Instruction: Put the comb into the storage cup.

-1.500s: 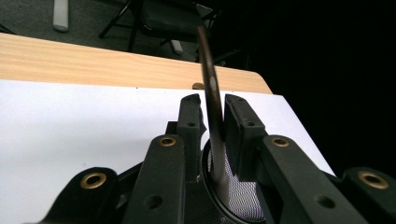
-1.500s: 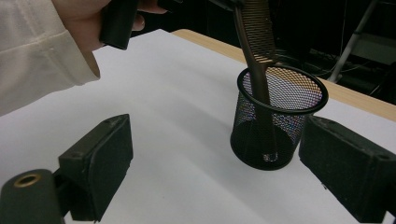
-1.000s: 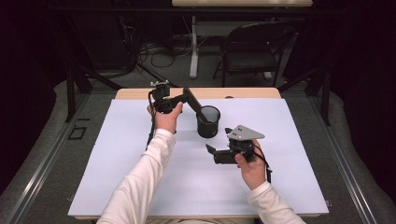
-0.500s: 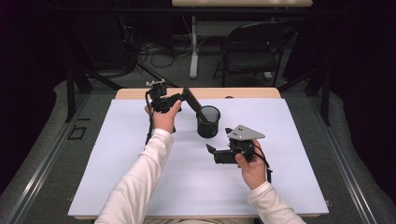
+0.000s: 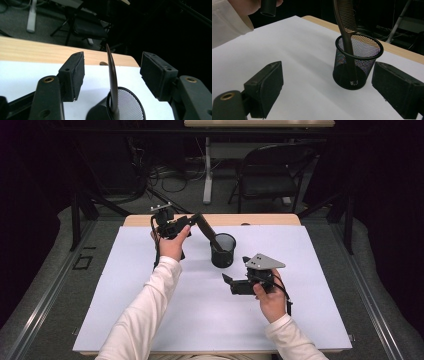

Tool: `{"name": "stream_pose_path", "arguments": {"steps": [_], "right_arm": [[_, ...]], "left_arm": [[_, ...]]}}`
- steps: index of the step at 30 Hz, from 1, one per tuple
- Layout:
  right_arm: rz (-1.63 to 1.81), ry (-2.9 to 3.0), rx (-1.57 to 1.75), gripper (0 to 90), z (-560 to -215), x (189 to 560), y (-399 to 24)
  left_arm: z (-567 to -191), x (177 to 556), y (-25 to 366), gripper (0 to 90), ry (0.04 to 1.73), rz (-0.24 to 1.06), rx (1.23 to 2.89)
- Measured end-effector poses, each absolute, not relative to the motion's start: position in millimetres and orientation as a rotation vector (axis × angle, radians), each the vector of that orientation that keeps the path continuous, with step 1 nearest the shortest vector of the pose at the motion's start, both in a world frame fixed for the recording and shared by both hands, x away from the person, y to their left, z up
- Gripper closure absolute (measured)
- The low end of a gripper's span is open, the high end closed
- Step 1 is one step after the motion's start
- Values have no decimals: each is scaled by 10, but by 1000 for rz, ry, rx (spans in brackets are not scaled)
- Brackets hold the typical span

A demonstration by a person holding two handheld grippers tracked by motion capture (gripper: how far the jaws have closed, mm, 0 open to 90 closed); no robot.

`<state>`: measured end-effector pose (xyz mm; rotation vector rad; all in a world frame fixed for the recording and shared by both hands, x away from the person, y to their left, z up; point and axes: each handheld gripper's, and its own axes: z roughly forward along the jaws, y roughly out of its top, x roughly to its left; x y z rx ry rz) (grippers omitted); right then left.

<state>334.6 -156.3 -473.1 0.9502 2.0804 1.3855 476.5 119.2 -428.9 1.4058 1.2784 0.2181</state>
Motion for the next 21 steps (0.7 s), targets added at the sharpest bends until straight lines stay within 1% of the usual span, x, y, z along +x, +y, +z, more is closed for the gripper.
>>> {"name": "stream_pose_path", "arguments": {"steps": [5, 10, 13, 19, 21], "right_arm": [[1384, 2078, 954, 101, -4733, 3350, -1570], [1382, 2079, 955, 101, -4735, 3353, -1572], [1382, 2079, 956, 101, -4735, 3353, -1571], [1380, 2078, 956, 101, -4735, 3351, -1570], [1382, 2077, 953, 101, -4733, 3350, -1571]], "left_arm": [[-4256, 4755, 1249, 311, 1249, 259, 1420], [-4224, 4741, 1305, 306, 1243, 286, 1453], [-4206, 4728, 1322, 308, 1226, 251, 1436], [-4164, 4694, 1354, 307, 1187, 279, 1452], [-4151, 4682, 1358, 311, 1166, 247, 1445]]}}
